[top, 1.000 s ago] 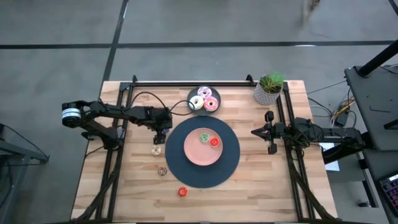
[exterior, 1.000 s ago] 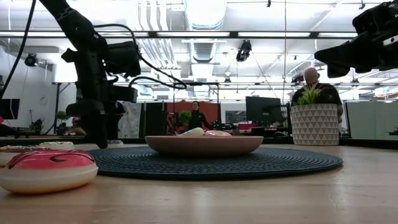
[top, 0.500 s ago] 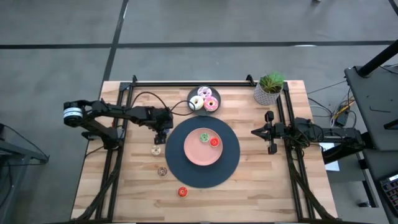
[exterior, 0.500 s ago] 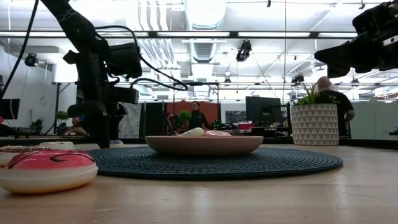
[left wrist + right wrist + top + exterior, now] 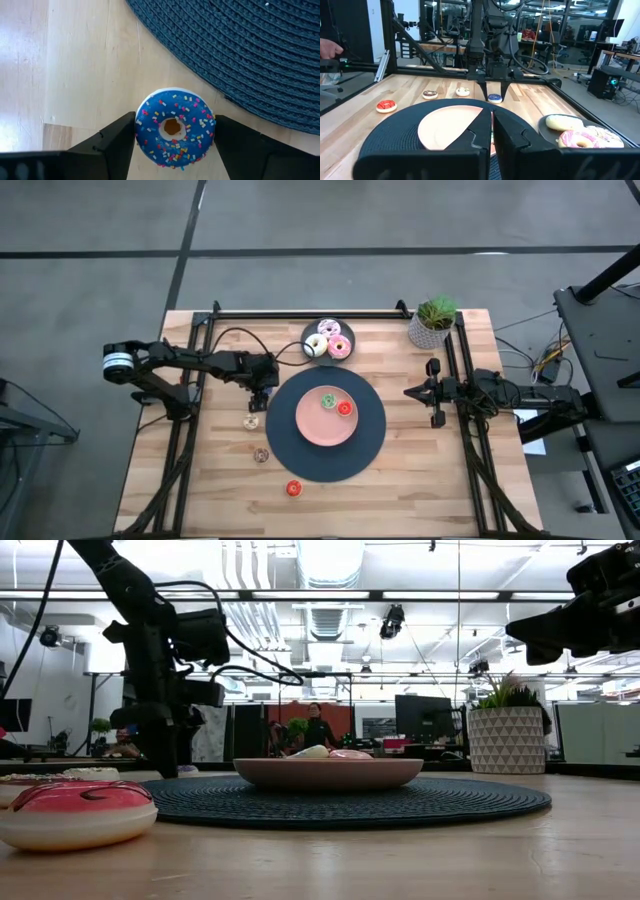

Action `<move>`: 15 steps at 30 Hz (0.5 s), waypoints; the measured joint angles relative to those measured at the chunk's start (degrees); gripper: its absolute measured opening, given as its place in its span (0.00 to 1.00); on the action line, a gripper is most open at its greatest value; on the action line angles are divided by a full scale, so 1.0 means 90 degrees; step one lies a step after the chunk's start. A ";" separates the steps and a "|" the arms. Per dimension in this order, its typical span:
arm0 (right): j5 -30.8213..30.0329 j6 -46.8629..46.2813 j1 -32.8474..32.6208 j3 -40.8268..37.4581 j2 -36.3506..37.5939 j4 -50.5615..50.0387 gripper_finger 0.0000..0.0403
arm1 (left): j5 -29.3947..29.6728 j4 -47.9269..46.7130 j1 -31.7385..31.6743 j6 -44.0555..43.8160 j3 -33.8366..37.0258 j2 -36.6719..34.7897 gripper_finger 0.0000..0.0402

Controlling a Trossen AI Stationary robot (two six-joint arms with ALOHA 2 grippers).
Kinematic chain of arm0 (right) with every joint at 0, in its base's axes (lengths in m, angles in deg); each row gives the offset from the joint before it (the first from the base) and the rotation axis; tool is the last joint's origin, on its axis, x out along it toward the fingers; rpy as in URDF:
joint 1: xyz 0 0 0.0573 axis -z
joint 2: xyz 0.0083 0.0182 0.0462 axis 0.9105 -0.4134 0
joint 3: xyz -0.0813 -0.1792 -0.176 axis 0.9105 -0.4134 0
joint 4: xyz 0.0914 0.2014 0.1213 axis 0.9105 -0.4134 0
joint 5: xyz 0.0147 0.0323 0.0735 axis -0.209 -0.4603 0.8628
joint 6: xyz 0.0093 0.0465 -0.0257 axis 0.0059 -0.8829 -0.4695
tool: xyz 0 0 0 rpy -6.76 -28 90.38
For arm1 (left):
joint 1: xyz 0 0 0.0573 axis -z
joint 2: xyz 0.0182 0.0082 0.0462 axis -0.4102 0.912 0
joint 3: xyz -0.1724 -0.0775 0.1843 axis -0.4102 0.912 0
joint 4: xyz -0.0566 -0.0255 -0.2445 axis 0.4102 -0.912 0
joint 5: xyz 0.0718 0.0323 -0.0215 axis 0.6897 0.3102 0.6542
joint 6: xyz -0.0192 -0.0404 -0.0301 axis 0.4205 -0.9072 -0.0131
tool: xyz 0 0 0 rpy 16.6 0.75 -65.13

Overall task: Pick & Place donuts
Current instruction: Put the small blue donut on the pink plate

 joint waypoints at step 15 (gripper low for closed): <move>-0.0001 0.0000 0.0000 0.0000 -0.0001 0.0000 0.02 | 0.0010 -0.0030 0.0000 -0.0099 -0.0002 0.0002 0.58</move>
